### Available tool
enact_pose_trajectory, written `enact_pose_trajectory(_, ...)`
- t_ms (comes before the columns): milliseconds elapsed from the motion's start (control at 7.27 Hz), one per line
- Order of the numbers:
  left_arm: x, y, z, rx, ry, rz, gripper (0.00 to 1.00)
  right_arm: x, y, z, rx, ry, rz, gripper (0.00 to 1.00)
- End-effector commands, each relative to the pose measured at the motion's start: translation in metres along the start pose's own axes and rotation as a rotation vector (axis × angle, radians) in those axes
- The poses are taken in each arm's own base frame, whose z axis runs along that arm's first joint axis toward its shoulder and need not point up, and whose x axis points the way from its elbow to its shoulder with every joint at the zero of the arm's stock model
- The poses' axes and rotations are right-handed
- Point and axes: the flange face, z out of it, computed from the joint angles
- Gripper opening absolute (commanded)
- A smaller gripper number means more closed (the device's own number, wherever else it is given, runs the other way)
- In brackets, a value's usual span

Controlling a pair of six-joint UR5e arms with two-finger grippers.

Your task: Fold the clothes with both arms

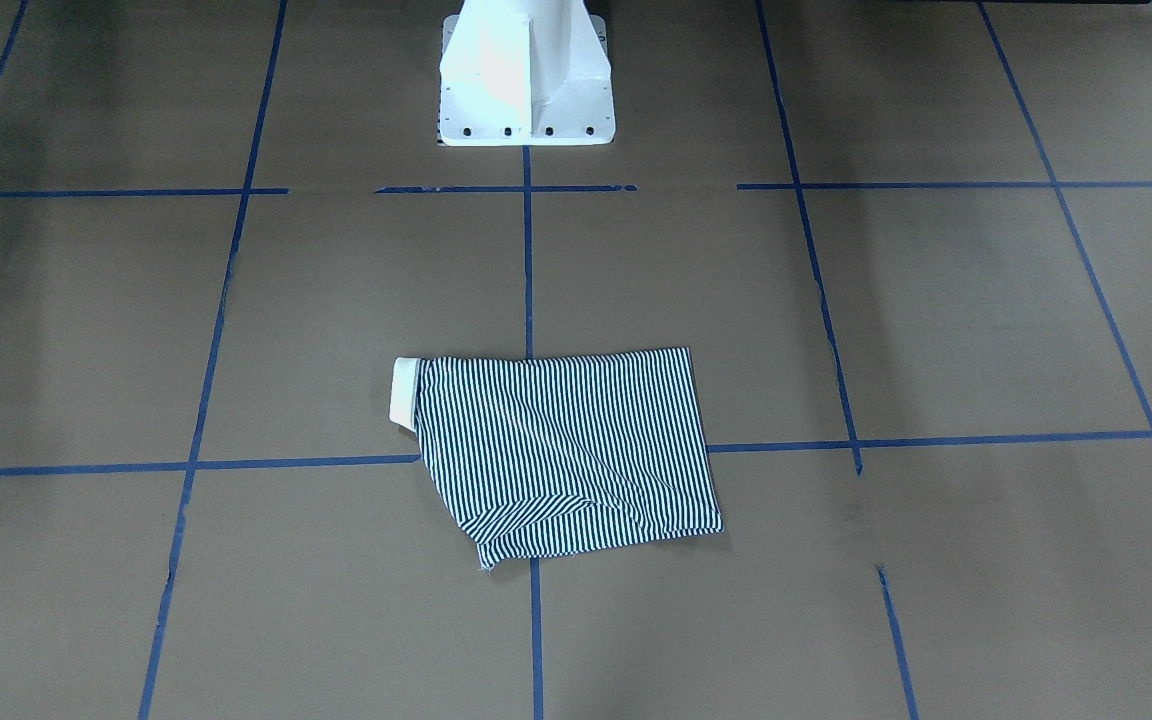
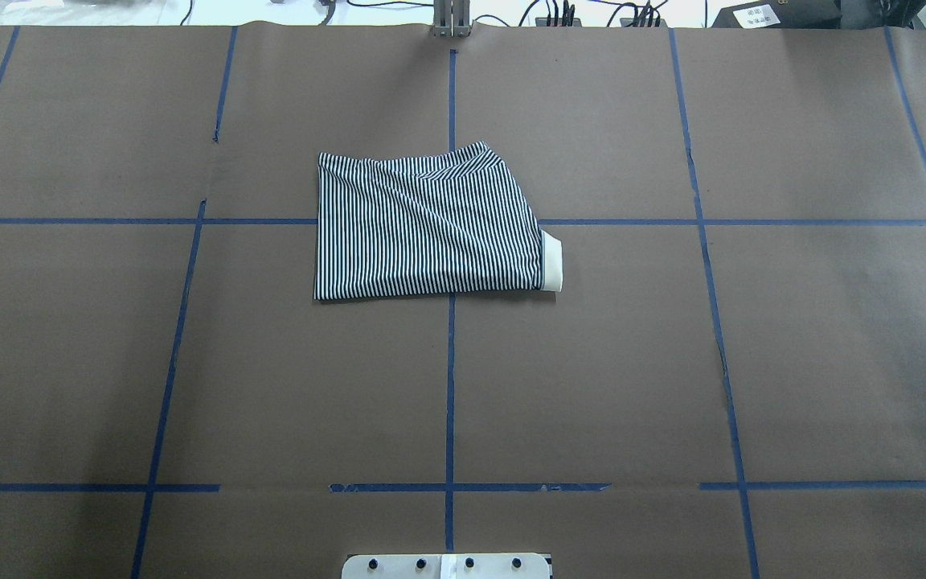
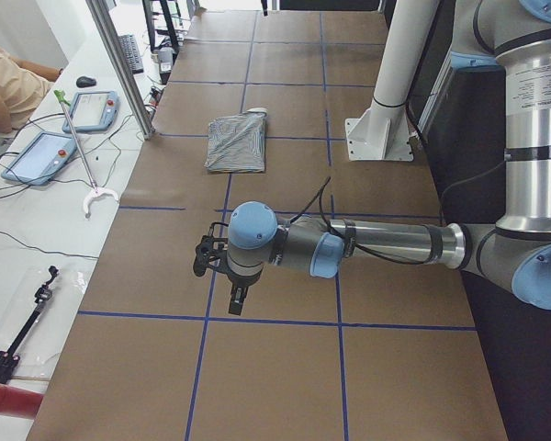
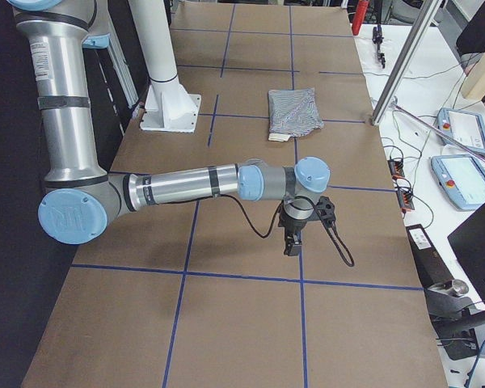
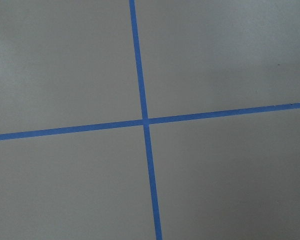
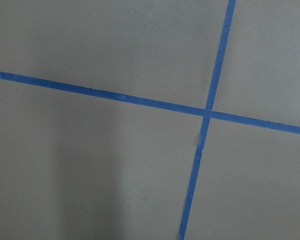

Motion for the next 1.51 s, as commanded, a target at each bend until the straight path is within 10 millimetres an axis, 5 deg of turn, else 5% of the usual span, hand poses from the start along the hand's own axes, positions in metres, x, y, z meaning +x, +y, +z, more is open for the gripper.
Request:
enact_pose_trajectory(0,-0.004,0.013,0.003,-0.012,-0.014,-0.011,1.00,0.004,0.004,0.004,-0.009,-0.002,0.009,1.00)
enact_pose_trajectory(1375,-0.029,0.019,0.022,-0.115,-0.052,-0.108,1.00,0.004,0.005,0.005,-0.009,-0.003,0.011,1.00)
